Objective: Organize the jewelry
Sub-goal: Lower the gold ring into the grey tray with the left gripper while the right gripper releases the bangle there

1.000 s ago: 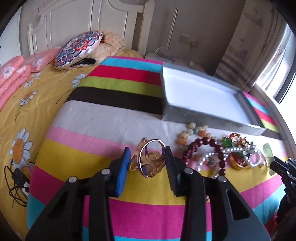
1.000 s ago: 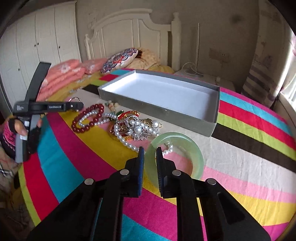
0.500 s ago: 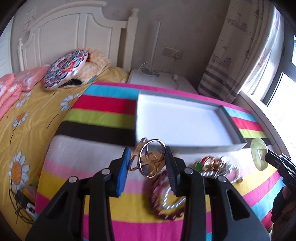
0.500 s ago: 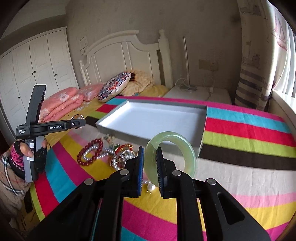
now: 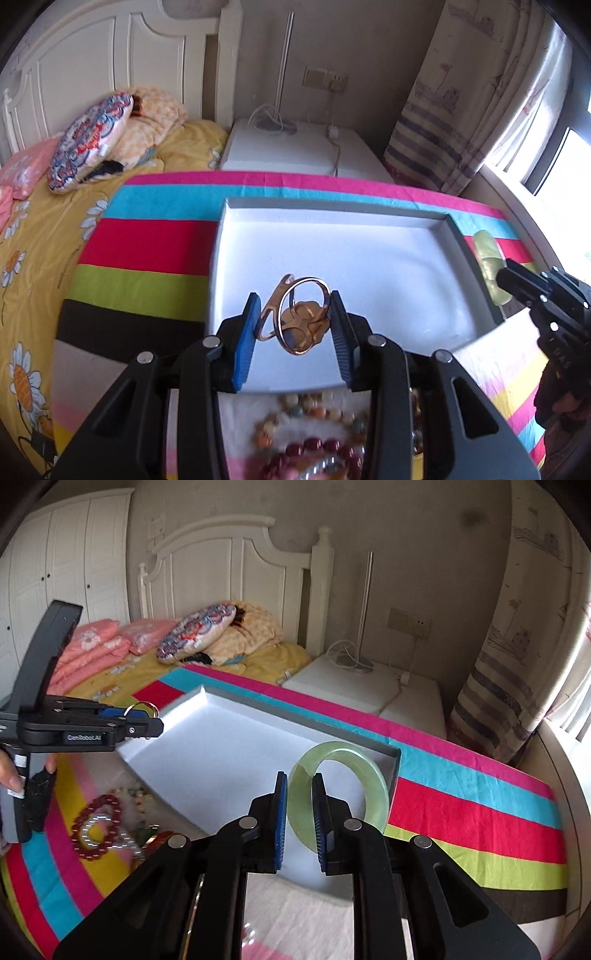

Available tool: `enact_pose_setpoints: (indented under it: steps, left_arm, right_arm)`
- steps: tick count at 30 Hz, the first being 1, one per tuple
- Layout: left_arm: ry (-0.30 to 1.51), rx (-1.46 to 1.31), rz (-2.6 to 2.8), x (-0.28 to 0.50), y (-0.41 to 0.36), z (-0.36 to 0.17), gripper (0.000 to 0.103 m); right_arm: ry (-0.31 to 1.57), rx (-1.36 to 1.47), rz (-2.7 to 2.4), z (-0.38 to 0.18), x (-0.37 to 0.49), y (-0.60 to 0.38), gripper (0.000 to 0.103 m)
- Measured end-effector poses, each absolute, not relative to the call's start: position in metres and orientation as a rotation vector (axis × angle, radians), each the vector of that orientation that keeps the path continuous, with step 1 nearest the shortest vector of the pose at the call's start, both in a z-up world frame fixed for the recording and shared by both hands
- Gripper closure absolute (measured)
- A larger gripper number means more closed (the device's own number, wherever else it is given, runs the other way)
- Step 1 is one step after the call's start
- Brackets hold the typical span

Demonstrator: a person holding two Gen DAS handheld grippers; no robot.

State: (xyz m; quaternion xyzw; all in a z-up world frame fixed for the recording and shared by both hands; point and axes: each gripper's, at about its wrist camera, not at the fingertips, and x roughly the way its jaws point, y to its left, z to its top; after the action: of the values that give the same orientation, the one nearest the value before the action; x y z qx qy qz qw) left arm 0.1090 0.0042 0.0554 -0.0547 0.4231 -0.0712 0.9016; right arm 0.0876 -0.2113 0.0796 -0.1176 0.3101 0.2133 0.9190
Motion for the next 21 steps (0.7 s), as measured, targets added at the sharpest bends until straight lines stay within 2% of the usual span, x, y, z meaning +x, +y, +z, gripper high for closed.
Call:
enact_pose_setpoints:
  steps: [2,10,11,12,13,14,15,18,21]
  left_arm:
    - [0.887,-0.106,-0.149,0.118,-0.001,0.048,0.066]
    - [0.922,-0.090,-0.129,0.134,-0.006,0.030,0.065]
    - [0.924,-0.089,-0.126,0.133,-0.007,0.028,0.062]
    - [0.923,-0.079,-0.118,0.132,-0.007,0.026,0.056]
    - [0.919,-0.071,-0.109,0.131,-0.007,0.026,0.037]
    - [0.905,-0.065,-0.101,0.129,-0.006,0.026,0.027]
    - [0.881,-0.061,-0.097,0.125,-0.004,0.029,0.026]
    - [0.848,-0.074,-0.093,0.113,0.003,0.039,0.025]
    - [0.797,-0.098,-0.070,0.093,0.012,0.052,0.017]
  right_arm:
    - [0.639,-0.262,0.426,0.073,0.096,-0.208,0.095]
    - [0.664,-0.274,0.432,0.078,0.112,-0.204,0.094]
    - [0.673,-0.258,0.438,0.078,0.113,-0.205,0.092]
    - [0.683,-0.238,0.439,0.078,0.112,-0.208,0.082]
    - [0.688,-0.221,0.446,0.078,0.110,-0.210,0.074]
    - [0.684,-0.205,0.450,0.077,0.106,-0.213,0.061]
    - [0.678,-0.201,0.448,0.077,0.103,-0.214,0.058]
    - [0.660,-0.199,0.459,0.079,0.088,-0.214,0.058]
    - [0.644,-0.209,0.493,0.082,0.071,-0.210,0.058]
